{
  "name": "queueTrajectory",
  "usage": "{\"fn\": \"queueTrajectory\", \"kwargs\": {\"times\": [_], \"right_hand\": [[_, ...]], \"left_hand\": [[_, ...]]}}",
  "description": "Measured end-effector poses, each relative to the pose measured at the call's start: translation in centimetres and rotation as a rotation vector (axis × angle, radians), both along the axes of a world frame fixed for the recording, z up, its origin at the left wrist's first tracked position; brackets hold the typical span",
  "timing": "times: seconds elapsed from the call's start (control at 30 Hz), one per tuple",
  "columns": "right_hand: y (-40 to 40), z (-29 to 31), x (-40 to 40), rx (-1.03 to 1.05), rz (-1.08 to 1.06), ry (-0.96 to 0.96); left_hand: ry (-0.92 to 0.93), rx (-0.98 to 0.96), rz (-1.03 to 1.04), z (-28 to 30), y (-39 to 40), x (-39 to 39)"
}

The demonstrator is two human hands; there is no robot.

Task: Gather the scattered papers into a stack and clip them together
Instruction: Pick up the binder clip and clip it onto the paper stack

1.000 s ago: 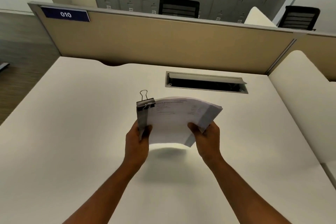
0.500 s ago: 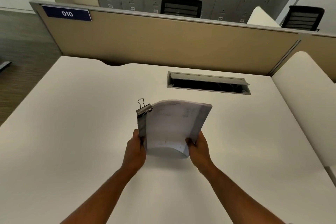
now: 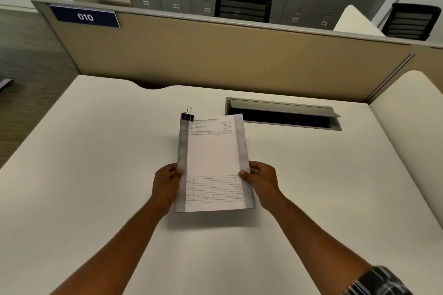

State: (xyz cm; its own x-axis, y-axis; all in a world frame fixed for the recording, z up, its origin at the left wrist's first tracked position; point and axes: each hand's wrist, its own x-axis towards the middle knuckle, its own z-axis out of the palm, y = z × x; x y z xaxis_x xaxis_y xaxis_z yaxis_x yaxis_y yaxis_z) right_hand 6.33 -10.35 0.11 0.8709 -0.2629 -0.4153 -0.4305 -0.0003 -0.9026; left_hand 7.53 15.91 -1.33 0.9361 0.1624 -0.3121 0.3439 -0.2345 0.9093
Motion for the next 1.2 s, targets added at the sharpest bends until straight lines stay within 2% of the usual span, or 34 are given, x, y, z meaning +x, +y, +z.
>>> {"fn": "queueTrajectory", "kwargs": {"times": [0.2, 0.57, 0.83, 1.07, 1.2], "right_hand": [[2.1, -1.2, 5.1, 0.043, -0.047, 0.068], [4.9, -4.6, 18.1, -0.086, -0.023, 0.064], [5.2, -5.9, 21.1, -0.255, 0.014, 0.003], [6.3, -6.3, 22.5, -0.645, 0.066, -0.029], [6.6, -7.2, 22.3, -0.725, 0.123, -0.026]], "left_hand": [[0.067, -0.017, 0.025, -0.7, 1.4, 5.7], [0.044, 0.175, 0.005, -2.7, 3.7, 19.5], [0.052, 0.297, -0.013, -4.7, 3.1, 24.0], [-0.089, 0.533, -0.089, -4.7, 3.6, 25.4], [-0.068, 0.607, -0.135, -5.4, 3.4, 24.7]]}}
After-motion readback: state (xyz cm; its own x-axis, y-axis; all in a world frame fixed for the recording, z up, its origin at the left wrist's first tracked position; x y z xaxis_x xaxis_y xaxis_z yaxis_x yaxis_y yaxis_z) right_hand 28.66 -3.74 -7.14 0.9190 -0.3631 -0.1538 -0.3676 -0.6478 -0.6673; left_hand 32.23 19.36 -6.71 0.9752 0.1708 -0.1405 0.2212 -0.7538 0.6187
